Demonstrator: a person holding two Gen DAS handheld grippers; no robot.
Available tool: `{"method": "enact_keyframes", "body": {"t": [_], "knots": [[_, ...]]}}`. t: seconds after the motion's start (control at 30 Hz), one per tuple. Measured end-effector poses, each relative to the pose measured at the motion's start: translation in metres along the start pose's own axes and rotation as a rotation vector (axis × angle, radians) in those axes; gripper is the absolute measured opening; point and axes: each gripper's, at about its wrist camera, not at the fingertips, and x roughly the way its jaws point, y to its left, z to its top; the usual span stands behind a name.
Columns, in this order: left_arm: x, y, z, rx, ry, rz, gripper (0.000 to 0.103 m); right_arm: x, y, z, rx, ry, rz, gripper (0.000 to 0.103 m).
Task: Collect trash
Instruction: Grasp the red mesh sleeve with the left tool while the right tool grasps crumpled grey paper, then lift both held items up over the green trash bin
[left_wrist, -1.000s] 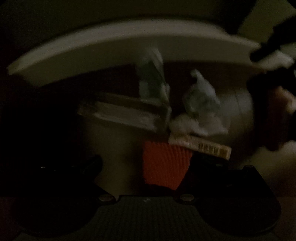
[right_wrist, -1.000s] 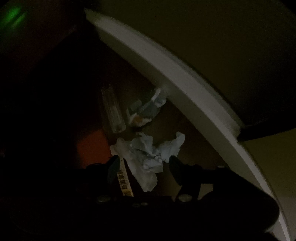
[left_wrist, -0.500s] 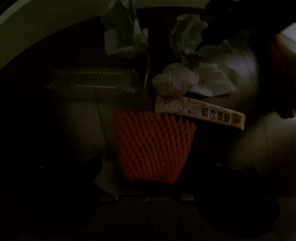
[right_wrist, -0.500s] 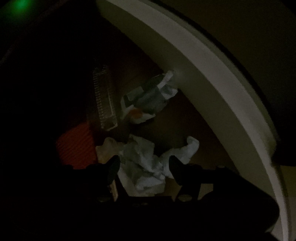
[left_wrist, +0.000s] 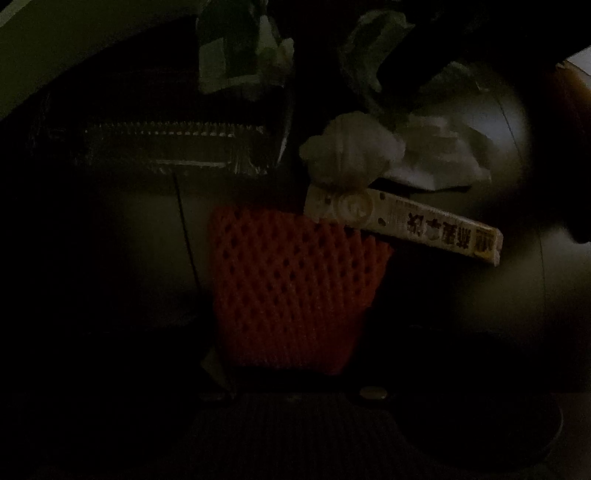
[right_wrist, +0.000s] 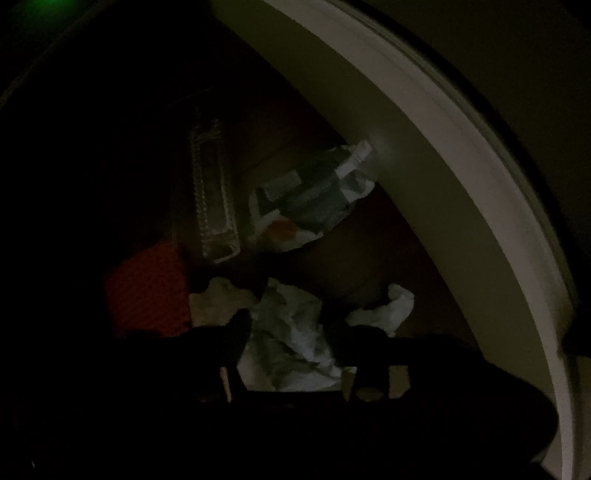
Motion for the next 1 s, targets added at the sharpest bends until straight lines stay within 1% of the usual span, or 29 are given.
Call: {"method": "enact_keyframes", "body": {"t": [0.03, 0.07, 0.1, 0.17, 0.2, 0.23, 0.33, 0.5, 0.57, 0.67, 0.77, 0.83, 0.93, 1.0], "knots": [[-0.001, 0.000, 0.000, -0.006, -0.005, 0.002, 0.075, 0.000, 0.000, 0.000, -0.001, 0.004, -0.008, 0.021], [-0.002, 0.000, 0.001, -0.013, -0.009, 0.005, 0.068, 0.001, 0.000, 0.000, -0.004, 0.011, -0.018, 0.012], [-0.004, 0.001, 0.002, -0.023, -0.014, 0.012, 0.064, 0.000, 0.000, -0.001, -0.003, 0.013, -0.024, 0.012], [-0.008, 0.002, 0.003, -0.041, -0.022, 0.013, 0.044, -0.002, -0.001, -0.002, -0.001, 0.006, -0.024, 0.009], [-0.008, 0.003, 0.003, -0.050, -0.023, 0.009, 0.039, -0.004, -0.001, -0.003, -0.003, 0.001, -0.022, 0.007], [-0.008, 0.003, 0.004, -0.059, -0.021, 0.006, 0.031, -0.006, 0.000, -0.005, -0.005, -0.004, -0.022, 0.006], [-0.011, 0.005, 0.002, -0.087, -0.017, 0.000, 0.025, -0.016, 0.000, -0.009, -0.003, -0.024, -0.028, 0.004], [-0.031, 0.011, -0.005, -0.124, -0.025, -0.009, 0.024, -0.046, -0.002, -0.018, 0.045, -0.066, -0.050, 0.003], [-0.044, 0.017, -0.012, -0.140, -0.029, -0.002, 0.024, -0.067, -0.004, -0.022, 0.077, -0.091, -0.055, 0.003], [-0.076, 0.022, -0.018, -0.178, -0.055, 0.007, 0.024, -0.107, -0.004, -0.027, 0.125, -0.136, -0.043, 0.002], [-0.117, 0.033, -0.026, -0.246, -0.100, 0.003, 0.024, -0.156, 0.000, -0.029, 0.155, -0.198, -0.029, 0.003], [-0.149, 0.036, -0.027, -0.290, -0.145, 0.007, 0.024, -0.190, 0.004, -0.028, 0.168, -0.241, -0.019, 0.003], [-0.198, 0.041, -0.033, -0.328, -0.224, 0.029, 0.024, -0.247, 0.016, -0.026, 0.167, -0.314, -0.012, 0.002], [-0.235, 0.043, -0.038, -0.344, -0.285, 0.063, 0.024, -0.285, 0.029, -0.026, 0.160, -0.366, -0.007, 0.003]]}}
